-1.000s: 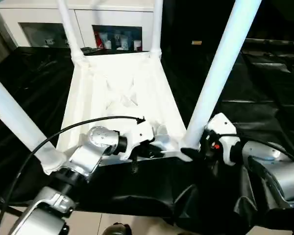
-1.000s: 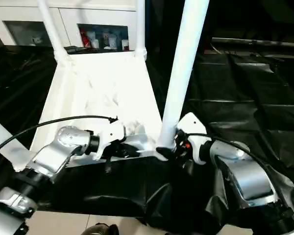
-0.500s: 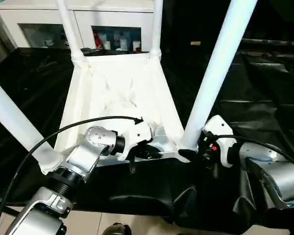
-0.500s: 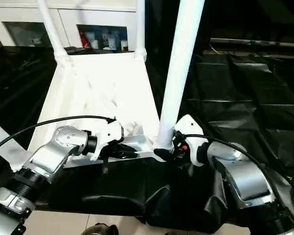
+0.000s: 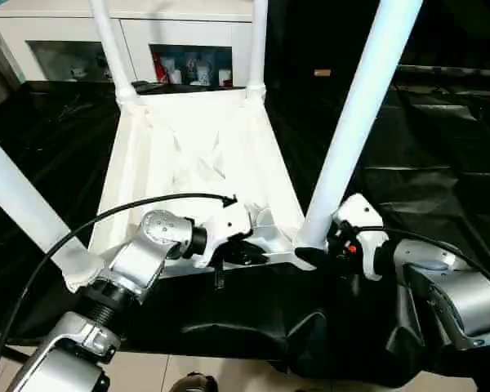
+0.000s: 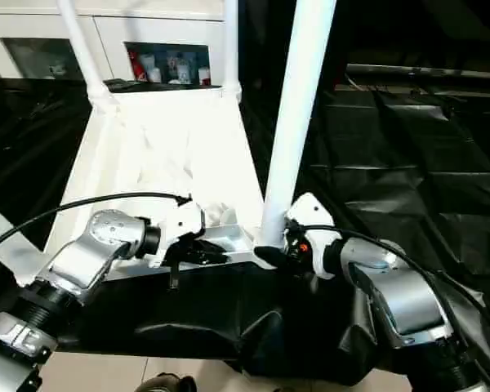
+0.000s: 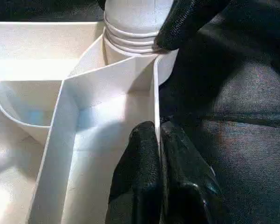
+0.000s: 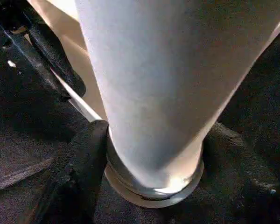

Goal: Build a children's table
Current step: Rotate leg to tighten

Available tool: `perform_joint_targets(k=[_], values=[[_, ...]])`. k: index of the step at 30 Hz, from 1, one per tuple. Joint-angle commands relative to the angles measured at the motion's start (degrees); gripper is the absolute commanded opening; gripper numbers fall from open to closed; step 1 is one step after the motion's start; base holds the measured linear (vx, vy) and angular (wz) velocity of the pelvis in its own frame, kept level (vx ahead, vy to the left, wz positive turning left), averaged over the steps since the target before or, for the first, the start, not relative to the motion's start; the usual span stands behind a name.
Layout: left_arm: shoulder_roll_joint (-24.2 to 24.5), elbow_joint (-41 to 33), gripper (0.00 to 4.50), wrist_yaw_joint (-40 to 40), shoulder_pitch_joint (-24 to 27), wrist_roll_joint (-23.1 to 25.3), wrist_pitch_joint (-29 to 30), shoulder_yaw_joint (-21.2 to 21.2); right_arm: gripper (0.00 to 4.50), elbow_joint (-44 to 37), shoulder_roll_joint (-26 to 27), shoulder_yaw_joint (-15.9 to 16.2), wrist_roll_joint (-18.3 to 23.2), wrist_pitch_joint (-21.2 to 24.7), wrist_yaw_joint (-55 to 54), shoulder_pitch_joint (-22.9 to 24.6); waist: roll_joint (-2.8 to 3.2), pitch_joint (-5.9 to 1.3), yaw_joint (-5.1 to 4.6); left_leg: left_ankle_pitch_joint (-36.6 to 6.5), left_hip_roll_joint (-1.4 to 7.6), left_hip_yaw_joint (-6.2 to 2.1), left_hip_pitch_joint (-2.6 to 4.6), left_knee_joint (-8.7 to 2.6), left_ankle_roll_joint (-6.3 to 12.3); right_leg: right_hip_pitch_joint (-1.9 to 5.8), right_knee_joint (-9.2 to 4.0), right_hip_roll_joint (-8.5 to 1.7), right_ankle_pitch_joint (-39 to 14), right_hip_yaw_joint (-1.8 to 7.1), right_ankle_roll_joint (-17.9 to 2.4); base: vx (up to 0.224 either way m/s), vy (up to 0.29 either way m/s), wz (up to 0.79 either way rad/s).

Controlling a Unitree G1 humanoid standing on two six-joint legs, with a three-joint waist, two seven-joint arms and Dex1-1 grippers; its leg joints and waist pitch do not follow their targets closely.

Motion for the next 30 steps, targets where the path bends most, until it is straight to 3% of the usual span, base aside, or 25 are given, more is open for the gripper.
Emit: perform_joint_targets(k=[1,5,9,12,13,14,15,16,17,18,20,21,22,24,26,30], values=[[-0.61,-3.58,0.0,-1.57,0.04,-0.74,-0.38,-1.12,2.73,0.92,0.42,0.67,-0.37,-0.66,-0.82,0.07,-0.86,-4.26,0.13,-11.25,4.97,-2.36,2.0,-3.93,2.41,2.3,-3.4,-4.37,-8.16,2.65,-14.33,0.0,0.0,0.0],[-0.62,-3.58,0.0,-1.4,0.15,-0.69,-0.38,-1.12,2.72,0.94,0.66,0.63,-0.43,-0.8,-1.01,0.22,-0.85,-4.28,0.12,-11.72,4.98,-2.4,2.05,-3.94,1.97,2.27,-3.41,-4.34,-9.13,2.66,-14.02,0.0,0.0,0.0],[-3.19,0.49,0.0,5.56,-1.56,1.63,1.17,-0.07,2.72,5.3,5.59,-2.38,-2.02,-2.65,-9.09,-0.87,-0.86,-4.1,-0.2,-13.12,4.89,-2.32,2.05,-4.02,1.14,1.86,-3.67,-4.27,-11.05,2.71,-13.93,0.0,0.0,0.0],[-5.23,3.48,0.0,10.57,-2.89,2.95,2.31,0.76,2.72,8.37,9.09,-4.66,-2.63,-3.05,-14.84,-1.75,-1.1,-3.98,-0.48,-15.42,4.69,-2.63,2.01,-4.18,-0.44,2.09,-4.23,-4.43,-16.22,2.59,-12.42,0.0,0.0,0.0],[-7.89,6.63,0.0,15.56,-4.44,3.48,3.44,1.76,2.71,11.4,12.88,-6.91,-2.73,-3.65,-20.74,-2.44,-1.23,-3.85,-0.54,-16.15,4.72,-2.69,2.03,-4.29,-0.8,1.94,-4.4,-4.44,-17.69,2.59,-11.47,0.0,0.0,0.0],[-10.41,9.43,0.0,20.0,-5.91,3.73,4.53,2.75,2.71,14.12,16.19,-8.63,-3.12,-4.5,-26.22,-3.11,-0.95,-3.78,-0.66,-17.71,4.61,-2.65,2.4,-4.22,-1.47,1.44,-4.76,-4.43,-19.35,2.67,-11.13,0.0,0.0,0.0],[-11.53,10.59,0.0,21.82,-6.57,3.81,4.86,3.09,2.71,15.25,17.41,-8.85,-3.42,-4.93,-28.11,-3.4,-1.03,-3.7,-0.96,-18.35,4.48,-2.52,2.41,-4.26,-1.95,1.2,-4.91,-4.3,-20.26,2.67,-11.05,0.0,0.0,0.0],[-15.96,14.97,0.0,28.58,-9.14,3.97,6.2,4.35,2.71,19.53,21.83,-8.71,-5.04,-7.01,-34.7,-4.58,-1.03,-3.65,-1.27,-20.89,4.36,-2.88,2.54,-4.35,-3.2,0.99,-5.27,-4.5,-23.35,2.51,-10.27,0.0,0.0,0.0],[-15.96,14.97,0.0,28.58,-9.14,3.97,6.2,4.35,2.71,19.53,21.83,-8.71,-5.04,-7.01,-34.7,-4.58,-1.15,-3.68,-1.3,-21.41,4.37,-2.98,2.78,-4.34,-3.54,1.02,-5.42,-4.47,-24.0,2.43,-9.88,0.0,0.0,0.0],[-17.46,16.31,0.0,30.5,-10.04,3.94,6.48,4.65,2.71,20.87,23.16,-7.96,-5.83,-7.86,-36.43,-5.15,-1.14,-3.7,-1.1,-20.69,4.4,-3.09,2.62,-4.52,-3.13,1.38,-5.5,-4.51,-23.13,2.46,-9.16,0.0,0.0,0.0],[-19.99,18.81,0.0,33.74,-11.89,4.63,6.5,4.65,2.71,22.85,25.82,-5.49,-6.5,-10.48,-36.22,-6.58,-0.75,-3.76,-1.26,-20.28,4.38,-2.93,2.46,-4.61,-2.79,1.29,-5.42,-4.23,-20.48,2.49,-9.11,0.0,0.0,0.0],[-20.37,19.25,0.0,34.18,-12.29,4.97,6.31,4.5,2.71,23.08,26.29,-4.65,-6.75,-11.03,-35.69,-7.01,-0.88,-3.85,-1.32,-20.06,4.38,-2.93,2.43,-4.63,-2.69,1.4,-5.32,-4.17,-19.48,2.46,-9.22,0.0,0.0,0.0],[-20.51,19.59,0.0,34.22,-12.59,5.42,6.04,4.38,2.71,23.23,26.58,-3.89,-7.17,-11.51,-34.98,-7.39,-0.75,-3.79,-1.14,-19.54,4.35,-2.87,2.33,-4.67,-1.71,1.59,-5.35,-4.22,-18.0,2.48,-9.32,0.0,0.0,0.0],[-20.52,19.69,0.0,34.15,-12.68,5.59,5.9,4.35,2.71,23.26,26.66,-3.65,-7.36,-11.65,-34.78,-7.53,-0.88,-3.82,-1.16,-19.11,4.37,-2.83,2.24,-4.64,-1.14,1.69,-5.33,-4.27,-17.54,2.52,-9.45,0.0,0.0,0.0],[-20.05,19.85,0.0,33.64,-12.69,5.85,5.45,4.22,3.26,22.91,26.92,-4.21,-6.96,-12.04,-34.13,-7.56,-0.76,-3.79,-1.11,-19.15,4.46,-2.84,2.21,-4.71,-0.7,1.69,-5.36,-4.22,-17.63,2.47,-9.72,0.0,0.0,0.0],[-18.46,20.27,0.0,31.73,-12.53,5.73,4.31,4.3,3.52,21.92,25.43,-5.06,-6.95,-14.07,-31.89,-7.33,-0.76,-3.6,-1.11,-20.68,4.39,-2.95,2.14,-4.8,-0.83,1.58,-5.63,-4.34,-20.3,2.42,-9.16,0.0,0.0,0.0]])
